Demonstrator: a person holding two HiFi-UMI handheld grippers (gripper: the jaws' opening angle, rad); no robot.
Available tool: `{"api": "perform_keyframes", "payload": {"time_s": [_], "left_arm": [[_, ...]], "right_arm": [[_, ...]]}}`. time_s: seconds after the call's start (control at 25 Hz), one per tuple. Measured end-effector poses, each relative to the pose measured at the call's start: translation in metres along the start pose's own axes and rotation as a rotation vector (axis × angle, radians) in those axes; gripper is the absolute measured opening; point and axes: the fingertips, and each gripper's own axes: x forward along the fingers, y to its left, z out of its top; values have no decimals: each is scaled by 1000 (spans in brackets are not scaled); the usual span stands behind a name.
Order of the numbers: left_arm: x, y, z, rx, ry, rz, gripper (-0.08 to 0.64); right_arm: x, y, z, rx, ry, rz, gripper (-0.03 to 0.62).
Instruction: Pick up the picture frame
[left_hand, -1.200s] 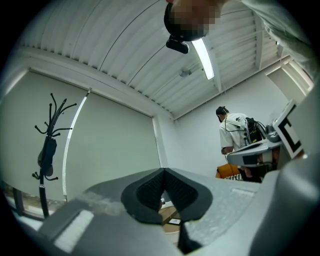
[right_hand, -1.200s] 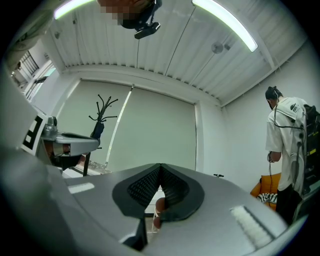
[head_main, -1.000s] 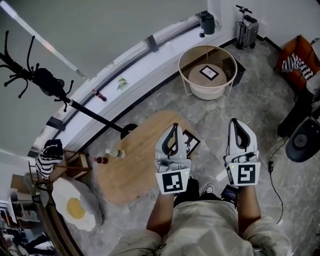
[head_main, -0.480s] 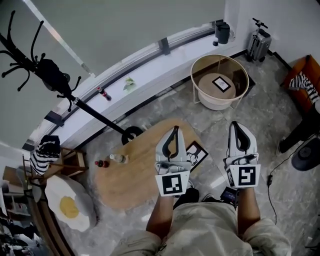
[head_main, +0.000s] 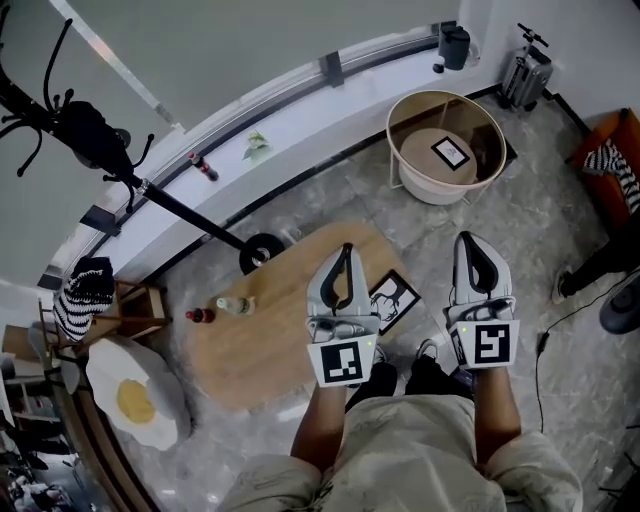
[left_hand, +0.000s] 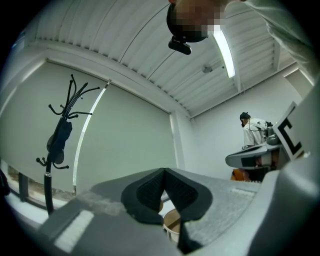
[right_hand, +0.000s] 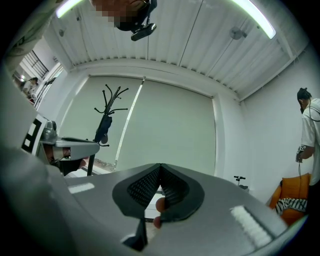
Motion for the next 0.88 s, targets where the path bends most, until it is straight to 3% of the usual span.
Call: {"api": "perform_keyframes", "payload": {"time_s": [0.48,0.88], "left_arm": [[27,-46,-43,19,48,60,5],[34,-55,-81,38,108,107,5]], "right_arm": [[15,-46,-65,130,65,71,2],[26,-45,-119,136,149,141,2]]}}
